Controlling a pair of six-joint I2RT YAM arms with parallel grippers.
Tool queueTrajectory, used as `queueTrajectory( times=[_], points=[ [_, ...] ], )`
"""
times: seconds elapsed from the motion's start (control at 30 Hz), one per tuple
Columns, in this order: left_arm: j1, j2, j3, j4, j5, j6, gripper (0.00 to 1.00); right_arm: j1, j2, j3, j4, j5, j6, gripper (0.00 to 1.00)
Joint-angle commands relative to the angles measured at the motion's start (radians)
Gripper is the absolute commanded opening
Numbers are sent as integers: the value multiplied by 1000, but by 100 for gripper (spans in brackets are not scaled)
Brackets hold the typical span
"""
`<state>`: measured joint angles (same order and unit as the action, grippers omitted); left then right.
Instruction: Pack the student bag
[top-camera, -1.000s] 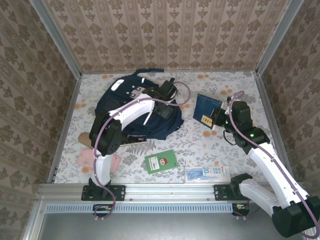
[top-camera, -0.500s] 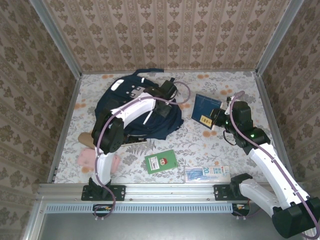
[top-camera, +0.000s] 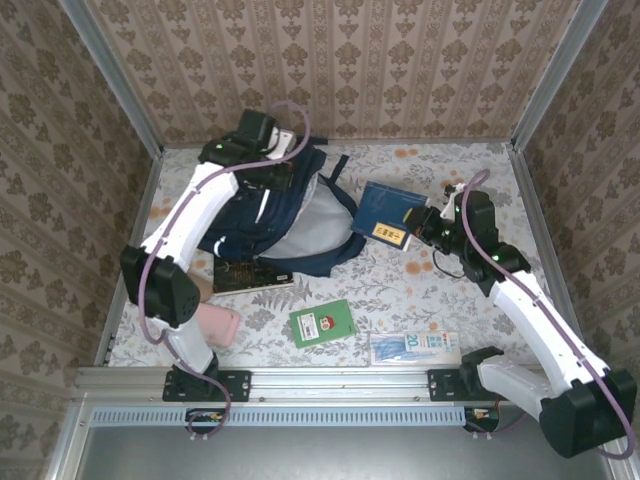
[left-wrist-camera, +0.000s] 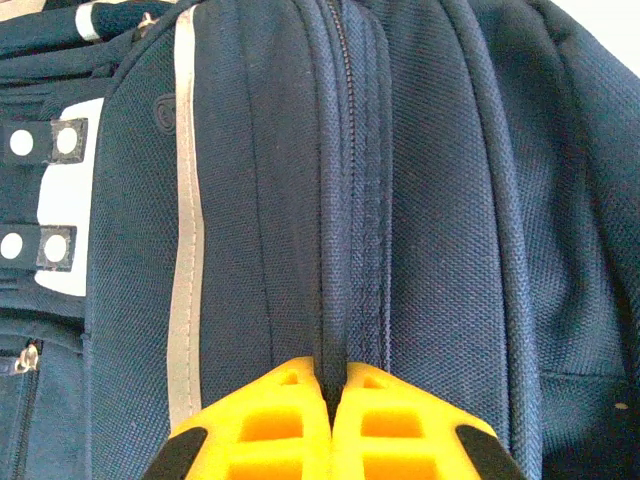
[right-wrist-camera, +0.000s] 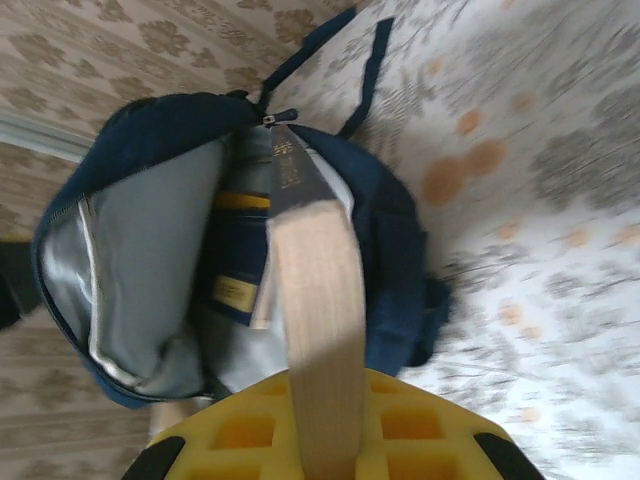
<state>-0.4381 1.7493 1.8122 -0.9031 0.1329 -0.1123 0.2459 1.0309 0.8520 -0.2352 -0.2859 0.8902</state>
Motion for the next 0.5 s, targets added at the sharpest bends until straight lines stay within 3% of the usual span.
queueTrajectory(
  times=[0.0, 0.23, 0.47],
  points=[
    [44, -63, -29, 45, 125, -56, 0, -2, 62, 2, 208, -157, 308, 0],
    [68, -81, -25, 67, 190, -100, 0, 60, 240, 13, 491, -195, 555, 0],
    [79, -87, -12, 79, 220, -134, 0, 152, 409, 82, 570, -140, 635, 0]
  ],
)
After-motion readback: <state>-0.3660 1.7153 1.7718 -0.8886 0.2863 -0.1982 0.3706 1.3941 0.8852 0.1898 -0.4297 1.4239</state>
